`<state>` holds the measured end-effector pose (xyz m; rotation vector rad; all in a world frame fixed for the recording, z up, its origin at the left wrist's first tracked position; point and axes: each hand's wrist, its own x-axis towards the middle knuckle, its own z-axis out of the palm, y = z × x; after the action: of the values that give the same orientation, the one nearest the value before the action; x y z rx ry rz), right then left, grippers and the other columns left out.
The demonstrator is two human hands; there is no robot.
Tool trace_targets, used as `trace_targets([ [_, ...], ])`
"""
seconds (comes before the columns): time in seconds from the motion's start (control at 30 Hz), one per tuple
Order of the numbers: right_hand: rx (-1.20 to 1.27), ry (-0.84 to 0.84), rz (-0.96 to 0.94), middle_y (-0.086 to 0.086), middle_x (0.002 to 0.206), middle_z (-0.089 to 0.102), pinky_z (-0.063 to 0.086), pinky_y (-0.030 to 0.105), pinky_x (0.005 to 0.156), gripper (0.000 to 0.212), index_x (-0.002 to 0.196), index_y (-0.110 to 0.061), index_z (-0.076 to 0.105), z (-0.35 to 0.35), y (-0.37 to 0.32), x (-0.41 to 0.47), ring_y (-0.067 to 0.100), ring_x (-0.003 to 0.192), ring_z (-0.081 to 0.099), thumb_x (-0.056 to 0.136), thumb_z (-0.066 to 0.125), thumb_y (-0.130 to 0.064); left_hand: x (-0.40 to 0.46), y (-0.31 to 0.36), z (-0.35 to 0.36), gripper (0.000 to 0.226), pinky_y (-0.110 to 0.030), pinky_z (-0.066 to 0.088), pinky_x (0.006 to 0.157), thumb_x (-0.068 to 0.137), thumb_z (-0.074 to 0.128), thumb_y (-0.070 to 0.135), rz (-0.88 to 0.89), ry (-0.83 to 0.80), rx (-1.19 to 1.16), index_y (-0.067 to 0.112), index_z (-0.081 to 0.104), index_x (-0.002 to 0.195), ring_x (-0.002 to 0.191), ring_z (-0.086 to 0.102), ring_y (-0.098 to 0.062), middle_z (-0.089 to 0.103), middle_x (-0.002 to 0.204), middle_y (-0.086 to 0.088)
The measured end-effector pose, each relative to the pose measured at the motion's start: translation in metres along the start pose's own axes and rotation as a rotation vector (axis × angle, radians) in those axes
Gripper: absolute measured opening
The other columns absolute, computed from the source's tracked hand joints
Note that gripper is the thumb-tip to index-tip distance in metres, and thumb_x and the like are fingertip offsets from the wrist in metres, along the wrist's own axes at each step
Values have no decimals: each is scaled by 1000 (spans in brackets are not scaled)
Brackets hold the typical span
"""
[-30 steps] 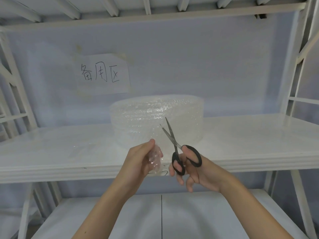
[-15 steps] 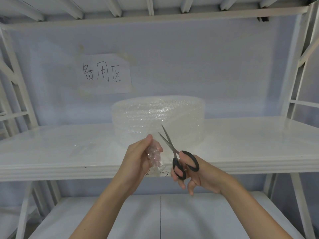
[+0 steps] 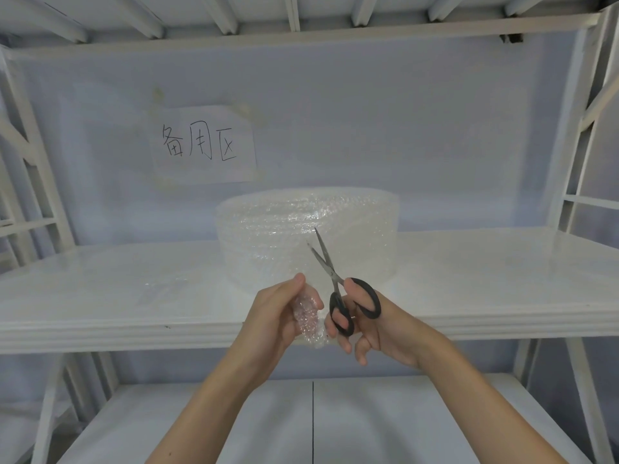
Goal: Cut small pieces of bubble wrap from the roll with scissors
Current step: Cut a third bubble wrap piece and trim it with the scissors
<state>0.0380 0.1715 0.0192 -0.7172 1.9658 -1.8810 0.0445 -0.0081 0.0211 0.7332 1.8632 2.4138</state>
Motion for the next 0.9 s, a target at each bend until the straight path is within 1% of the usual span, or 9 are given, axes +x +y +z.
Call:
trace_targets([
  [0.07, 9, -26, 10, 5, 75, 59, 47, 26, 41, 69, 65, -13, 50, -2, 3, -5, 19, 57, 52, 61, 63, -80, 3, -1, -6, 42, -23, 41, 51, 92, 57, 35, 9, 36, 24, 3, 64, 66, 52, 49, -20, 51, 57, -7],
  [0.1, 18, -42, 15, 5, 75, 59, 48, 26, 41, 69, 66, -12, 50, -4, 5, -8, 19, 56, 52, 62, 63, -79, 4, -2, -8, 42, -25, 40, 53, 90, 55, 36, 14, 50, 26, 5, 65, 65, 53, 47, -21, 49, 59, -9],
  [0.27, 71, -109, 38, 5, 74, 57, 48, 25, 41, 66, 67, -11, 49, -9, 13, -24, 19, 56, 52, 67, 62, -76, 7, 0, -14, 42, -28, 38, 55, 90, 56, 36, 38, 90, 14, 9, 65, 60, 54, 43, -23, 49, 54, -3],
  [0.4, 124, -138, 48, 6, 75, 58, 49, 24, 41, 64, 65, -13, 51, -10, 15, -28, 19, 56, 53, 67, 62, -76, 9, 0, -13, 43, -31, 36, 57, 89, 51, 38, 33, 79, 2, 9, 65, 61, 53, 43, -23, 49, 53, -4],
  [0.5, 150, -151, 45, 5, 75, 58, 49, 24, 41, 64, 65, -13, 51, -10, 12, -27, 18, 56, 53, 67, 62, -76, 9, 0, -11, 43, -33, 33, 57, 88, 52, 38, 28, 76, -14, 8, 65, 60, 52, 43, -23, 48, 54, -5],
  [0.77, 108, -141, 26, 5, 75, 58, 48, 24, 39, 66, 67, -11, 50, -3, 0, -13, 18, 56, 54, 68, 61, -76, 6, 0, -10, 44, -37, 25, 59, 88, 50, 40, 5, 41, -3, 6, 62, 63, 49, 45, -20, 48, 53, -4],
  [0.9, 108, -137, 9, 5, 76, 58, 49, 24, 40, 67, 68, -11, 50, -2, -4, -9, 18, 56, 54, 66, 61, -77, 5, 1, -8, 44, -35, 29, 58, 88, 49, 40, 5, 30, 1, 6, 62, 63, 49, 47, -20, 49, 53, -4],
])
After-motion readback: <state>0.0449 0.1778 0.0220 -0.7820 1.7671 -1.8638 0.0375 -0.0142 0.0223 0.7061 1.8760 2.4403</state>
